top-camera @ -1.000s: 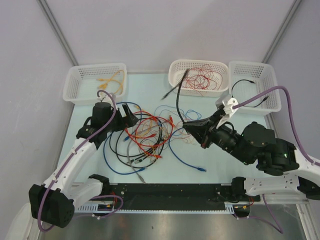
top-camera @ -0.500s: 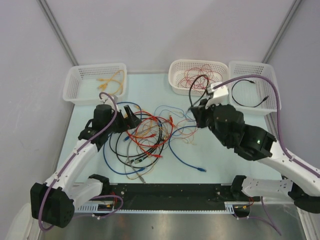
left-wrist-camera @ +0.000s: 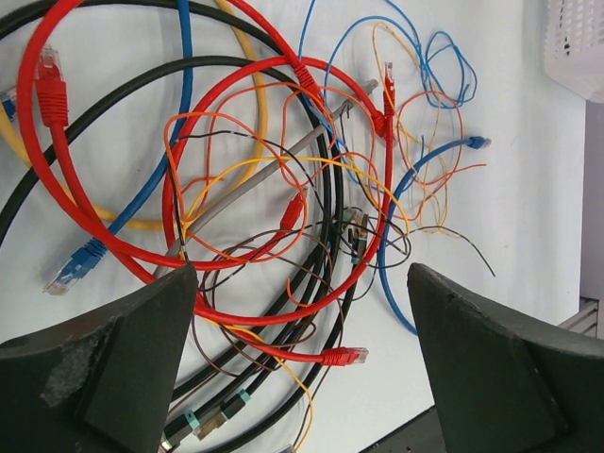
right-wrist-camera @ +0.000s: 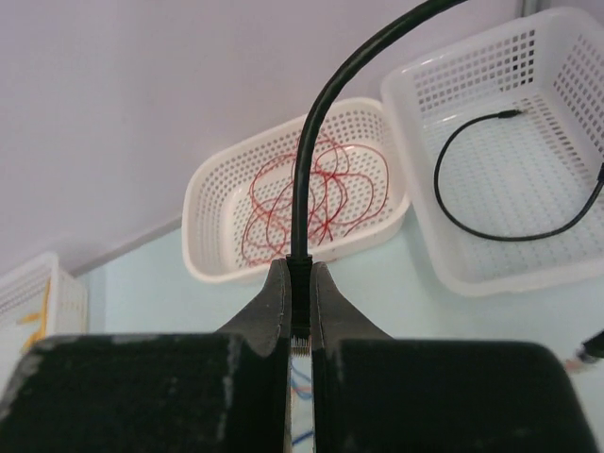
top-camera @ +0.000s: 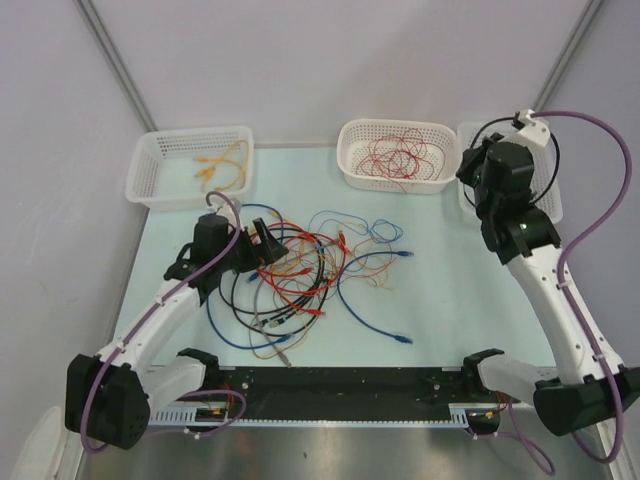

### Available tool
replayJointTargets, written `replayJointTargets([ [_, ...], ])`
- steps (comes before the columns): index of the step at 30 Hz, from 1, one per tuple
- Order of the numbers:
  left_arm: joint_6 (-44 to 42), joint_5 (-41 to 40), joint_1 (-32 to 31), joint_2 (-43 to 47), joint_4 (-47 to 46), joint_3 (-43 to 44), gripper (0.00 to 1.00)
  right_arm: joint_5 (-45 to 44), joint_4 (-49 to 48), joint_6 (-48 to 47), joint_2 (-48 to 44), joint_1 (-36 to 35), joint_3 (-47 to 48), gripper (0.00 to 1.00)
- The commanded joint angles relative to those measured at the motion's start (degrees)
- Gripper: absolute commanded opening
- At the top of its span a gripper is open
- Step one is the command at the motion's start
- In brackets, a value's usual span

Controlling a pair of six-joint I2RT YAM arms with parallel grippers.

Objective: Untangle the cables

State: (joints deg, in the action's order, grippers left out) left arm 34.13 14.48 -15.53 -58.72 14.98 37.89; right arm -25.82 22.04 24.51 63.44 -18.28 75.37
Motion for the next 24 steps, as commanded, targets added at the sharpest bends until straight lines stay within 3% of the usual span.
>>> replayJointTargets([
  [1,0.24,2.83,-0.29,-1.84,-3.73,-1.24,0.98,-0.53,-10.86,3.0,4.75,4.56,1.18,0.0],
  [10,2.43,6.0,-0.55,-1.93,-8.12,-5.19,0.98,-2.3,-21.6,2.73,18.55,10.9,4.34,0.0],
  [18,1.82,5.56,-0.64,-2.28,-8.04,-4.67,0.98,-3.18,-17.13,5.45,31.64,16.7,15.15,0.0],
  [23,2.26,5.82,-0.73,-2.72,-8.56,-5.37,0.98,0.5,-16.6,7.48,34.29,20.48,16.99,0.0],
  [24,2.61,6.0,-0.73,-2.8,-8.74,-5.54,0.98,1.38,-15.29,6.87,35.08,20.57,18.83,0.08],
])
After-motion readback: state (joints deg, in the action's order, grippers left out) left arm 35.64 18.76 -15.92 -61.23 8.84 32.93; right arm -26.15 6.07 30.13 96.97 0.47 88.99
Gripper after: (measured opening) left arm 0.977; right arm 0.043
